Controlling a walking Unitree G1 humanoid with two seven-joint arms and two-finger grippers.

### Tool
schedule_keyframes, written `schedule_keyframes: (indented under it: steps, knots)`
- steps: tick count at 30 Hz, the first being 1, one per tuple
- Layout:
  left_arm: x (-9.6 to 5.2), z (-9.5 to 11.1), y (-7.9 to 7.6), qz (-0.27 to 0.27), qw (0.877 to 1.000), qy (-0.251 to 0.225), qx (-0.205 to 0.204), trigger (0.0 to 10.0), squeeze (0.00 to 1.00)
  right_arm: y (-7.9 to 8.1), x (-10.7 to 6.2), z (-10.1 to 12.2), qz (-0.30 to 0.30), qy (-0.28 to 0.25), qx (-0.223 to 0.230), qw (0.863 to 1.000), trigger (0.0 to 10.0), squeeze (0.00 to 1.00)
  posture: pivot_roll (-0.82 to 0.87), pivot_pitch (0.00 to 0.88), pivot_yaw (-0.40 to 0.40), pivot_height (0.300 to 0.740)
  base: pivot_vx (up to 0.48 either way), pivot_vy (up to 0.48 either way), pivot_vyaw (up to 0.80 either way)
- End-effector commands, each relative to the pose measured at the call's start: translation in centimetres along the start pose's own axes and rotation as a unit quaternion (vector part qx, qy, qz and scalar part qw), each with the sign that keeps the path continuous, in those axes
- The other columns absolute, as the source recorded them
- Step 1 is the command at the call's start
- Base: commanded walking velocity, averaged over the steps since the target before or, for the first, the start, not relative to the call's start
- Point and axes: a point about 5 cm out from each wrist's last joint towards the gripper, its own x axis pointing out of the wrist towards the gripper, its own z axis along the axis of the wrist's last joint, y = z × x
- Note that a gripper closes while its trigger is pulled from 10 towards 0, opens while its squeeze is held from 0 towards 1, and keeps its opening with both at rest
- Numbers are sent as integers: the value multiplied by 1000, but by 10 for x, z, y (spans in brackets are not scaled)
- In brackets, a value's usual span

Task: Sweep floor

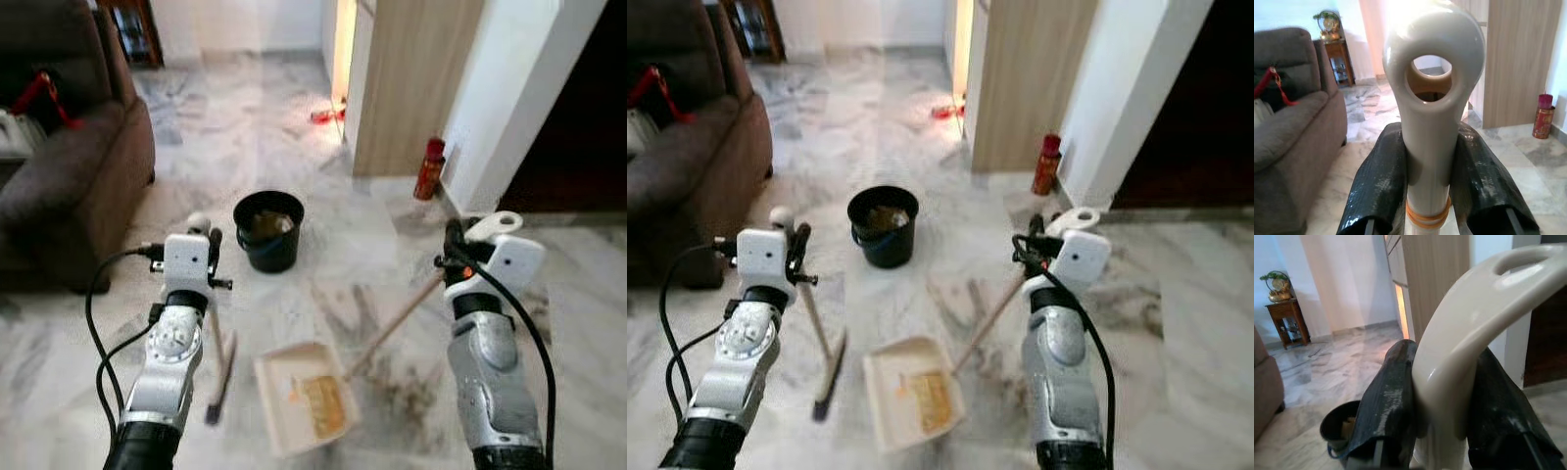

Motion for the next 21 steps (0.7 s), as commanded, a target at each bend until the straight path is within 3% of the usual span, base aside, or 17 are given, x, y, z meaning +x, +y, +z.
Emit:
schedule_keyframes:
  steps: [1, 11, 19, 21]
  knots:
    - [4, 10, 6, 9, 1000, -24, 17, 10000, 0, 11, 6, 27, 13, -63, 26, 998, 10000, 0, -8, 0, -22, 740, 409, 0, 0]
    - [4, 9, 6, 9, 1000, -23, 17, 10000, 0, 18, 18, 75, 9, -141, 54, 989, 10000, 0, -11, 0, -21, 740, 405, 0, 0]
    - [4, 9, 6, 9, 1000, -23, 17, 10000, 0, 19, 19, 79, 10, -147, 58, 987, 10000, 0, -11, 0, -21, 740, 409, 0, 0]
    - [4, 9, 6, 11, 1000, -24, 18, 10000, 0, 29, 22, 109, 24, -193, 83, 977, 10000, 0, -11, 0, -21, 740, 407, 0, 0]
